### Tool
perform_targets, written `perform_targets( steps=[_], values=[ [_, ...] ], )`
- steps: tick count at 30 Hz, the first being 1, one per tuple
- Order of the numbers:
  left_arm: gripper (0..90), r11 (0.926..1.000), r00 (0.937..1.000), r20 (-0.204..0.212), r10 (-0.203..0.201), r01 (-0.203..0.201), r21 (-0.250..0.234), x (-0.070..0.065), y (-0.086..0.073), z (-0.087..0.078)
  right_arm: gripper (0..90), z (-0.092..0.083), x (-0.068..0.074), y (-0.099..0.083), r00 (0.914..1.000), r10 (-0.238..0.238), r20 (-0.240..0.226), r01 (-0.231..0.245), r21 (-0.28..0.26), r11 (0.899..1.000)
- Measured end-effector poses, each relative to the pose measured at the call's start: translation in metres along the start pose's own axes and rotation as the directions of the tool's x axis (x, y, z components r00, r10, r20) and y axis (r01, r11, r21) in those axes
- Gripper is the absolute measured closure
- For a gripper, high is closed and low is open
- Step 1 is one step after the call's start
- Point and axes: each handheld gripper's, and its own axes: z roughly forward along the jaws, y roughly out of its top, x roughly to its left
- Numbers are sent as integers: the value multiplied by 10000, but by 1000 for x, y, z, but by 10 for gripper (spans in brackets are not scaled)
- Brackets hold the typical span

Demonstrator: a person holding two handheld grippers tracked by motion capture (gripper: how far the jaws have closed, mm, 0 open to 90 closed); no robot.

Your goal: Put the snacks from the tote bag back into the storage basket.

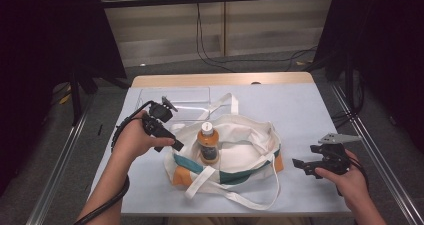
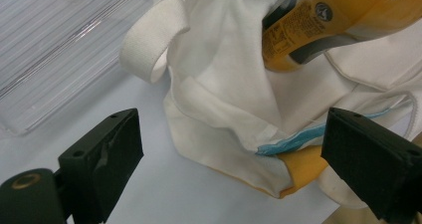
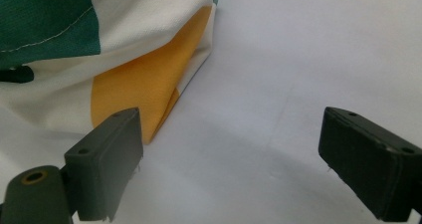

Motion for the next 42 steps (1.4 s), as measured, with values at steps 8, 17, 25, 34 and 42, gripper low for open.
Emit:
perform_targets(
  steps=[8, 17, 25, 34, 42],
  values=[
    [92, 9996, 9996, 73, 267, -268, 74, -9, 9, 0, 103, 1, 1, 0, 10000, -33, -14, 33, -44, 10000],
    [96, 9982, 9983, 202, 551, -555, 215, -19, 17, 8, 103, 1, 2, 1, 10000, -87, -33, 87, -21, 10000],
    [106, 9982, 9981, 329, 522, -531, 265, -23, 20, 13, 103, 1, 2, 1, 10000, -68, -54, 68, 14, 10000],
    [117, 9982, 9973, 546, 482, -500, 318, -30, 28, 19, 103, 1, 3, 1, 9999, -73, -69, 74, 47, 10000],
    [131, 9974, 9967, 554, 596, -616, 366, -36, 34, 23, 103, 2, 3, 1, 9999, -64, -104, 64, 27, 10000]
  ],
)
